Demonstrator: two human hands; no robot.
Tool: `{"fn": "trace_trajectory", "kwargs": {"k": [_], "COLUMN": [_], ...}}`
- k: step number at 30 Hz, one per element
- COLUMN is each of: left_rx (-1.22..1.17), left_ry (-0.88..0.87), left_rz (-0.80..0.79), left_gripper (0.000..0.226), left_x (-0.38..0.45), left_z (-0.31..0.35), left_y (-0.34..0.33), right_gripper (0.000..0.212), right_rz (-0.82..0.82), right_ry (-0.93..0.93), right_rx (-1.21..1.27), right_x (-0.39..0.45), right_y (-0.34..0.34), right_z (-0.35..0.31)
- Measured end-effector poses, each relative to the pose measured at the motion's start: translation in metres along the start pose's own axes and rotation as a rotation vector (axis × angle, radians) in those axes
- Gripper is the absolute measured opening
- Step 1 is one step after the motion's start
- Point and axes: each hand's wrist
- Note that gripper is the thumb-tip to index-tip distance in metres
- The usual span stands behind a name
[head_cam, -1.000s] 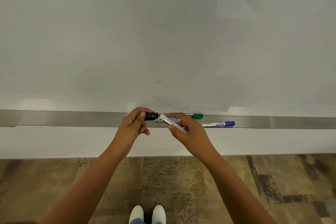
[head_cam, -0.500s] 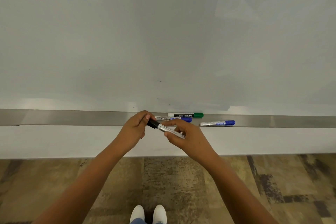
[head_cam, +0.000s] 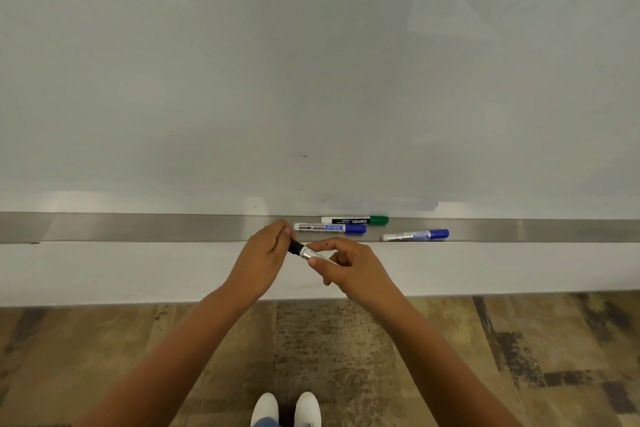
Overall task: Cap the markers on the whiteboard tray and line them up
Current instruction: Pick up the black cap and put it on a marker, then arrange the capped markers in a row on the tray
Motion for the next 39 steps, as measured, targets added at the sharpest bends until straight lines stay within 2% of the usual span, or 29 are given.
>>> {"fn": "trace_trajectory", "kwargs": {"k": [4,7,11,18,22,30,39], "left_rx": [0.064,0.057,0.068,0.104,0.126,0.106,0.123], "left_ry": [-0.012,0.073,0.169,0.194,0.199,0.172,0.194], "left_rz": [-0.06,0.016,-0.017,-0.114,-0.123,-0.138,-0.153], "left_gripper": [0.017,0.028,0.027,0.02,0.018,0.01,0.012], "left_x": [-0.005,-0.009,-0.015,-0.021,-0.021,-0.019,-0.02], "left_z": [-0.01,-0.016,-0.028,-0.038,-0.042,-0.045,-0.05], "left_y": [-0.007,-0.011,-0.015,-0.026,-0.029,-0.033,-0.034], "right_gripper": [0.023,0.024,0.024,0.02,0.023,0.022,0.026], "right_rz": [0.05,0.164,0.303,0.403,0.392,0.397,0.437], "right_ry": [0.129,0.144,0.09,0.004,-0.035,-0.014,-0.141], "right_rx": [-0.443,-0.603,-0.645,-0.753,-0.829,-0.779,-0.869], "right_x": [0.008,0.019,0.037,0.063,0.072,0.075,0.075], "right_y": [0.02,0.046,0.08,0.107,0.112,0.11,0.131], "right_z": [0.014,0.033,0.064,0.098,0.104,0.103,0.118]}}
Point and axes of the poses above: each hand's wrist, its own x-axis towards the middle knuckle, its own y-axis out of the back of the hand, z = x × y, and after that the axes turned 1 degree about z, right-handed
